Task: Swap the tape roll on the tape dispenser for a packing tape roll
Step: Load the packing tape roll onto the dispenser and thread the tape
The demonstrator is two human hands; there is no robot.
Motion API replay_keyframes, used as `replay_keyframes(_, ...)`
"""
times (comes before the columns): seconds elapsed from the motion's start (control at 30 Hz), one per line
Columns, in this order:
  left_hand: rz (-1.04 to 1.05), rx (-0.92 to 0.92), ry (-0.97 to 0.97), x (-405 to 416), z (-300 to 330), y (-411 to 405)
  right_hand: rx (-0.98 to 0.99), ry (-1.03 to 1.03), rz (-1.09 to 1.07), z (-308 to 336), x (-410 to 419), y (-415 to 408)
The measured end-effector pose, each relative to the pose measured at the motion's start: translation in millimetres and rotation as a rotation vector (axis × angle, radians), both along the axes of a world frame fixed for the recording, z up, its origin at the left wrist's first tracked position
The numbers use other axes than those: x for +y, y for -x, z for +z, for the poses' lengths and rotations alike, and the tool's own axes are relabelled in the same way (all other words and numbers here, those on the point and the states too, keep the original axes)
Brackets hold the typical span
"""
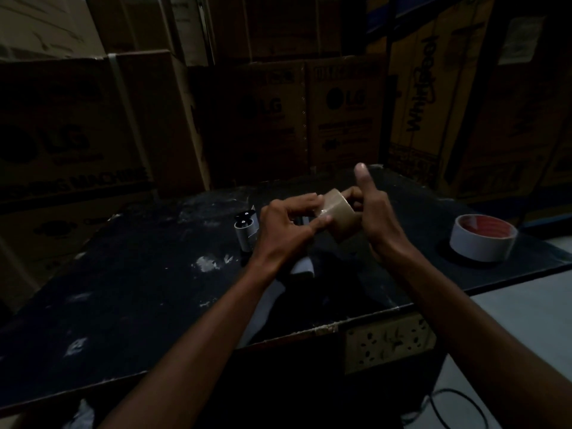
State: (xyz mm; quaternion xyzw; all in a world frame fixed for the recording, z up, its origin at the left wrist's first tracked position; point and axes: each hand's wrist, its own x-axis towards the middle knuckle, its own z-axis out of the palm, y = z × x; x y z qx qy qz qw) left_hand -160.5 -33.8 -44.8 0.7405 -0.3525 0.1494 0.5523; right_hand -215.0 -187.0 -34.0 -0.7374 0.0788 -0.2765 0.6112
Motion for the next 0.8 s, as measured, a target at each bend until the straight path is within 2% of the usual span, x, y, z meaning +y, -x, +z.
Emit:
replay_keyframes(0.13,0.125,-0.192,-0.064,-2,-4,-4,0.011,0.045,0.096,5,-5,0)
replay_keyframes(0.23,0.177,-0.332,-0.07,-2,-6,-6,0.027,0.183,0.177,1,-10,0)
replay_keyframes(0.3,0.17,-0.432,-0.156,2,-5,-9,0.02,0.219,0.28,-4,-12,2)
replay_keyframes(0.4,0.158,-0.479,-0.274,12,3,-13,0.038,0.296,0.383,-8,-18,1)
replay_keyframes(0.47,0.162,-0.495,-0.315,15,9,-17,0.045,0.461,0.356,-9,-22,-5)
replay_keyframes(0.57,0.186,-0.417,-0.272,21,15,-24,0.028,0.68,0.184,-9,-25,-15)
replay_keyframes(0.63,0.202,-0.279,-0.205,25,19,-26,0.053,0.618,0.121,-4,-22,-18)
replay_keyframes(0.7,0.204,-0.193,-0.162,27,21,-26,0.118,0.482,0.219,1,-20,-20)
replay_keyframes(0.8,0.113,-0.067,-0.178,32,26,-32,0.128,0.493,0.299,11,-22,-22)
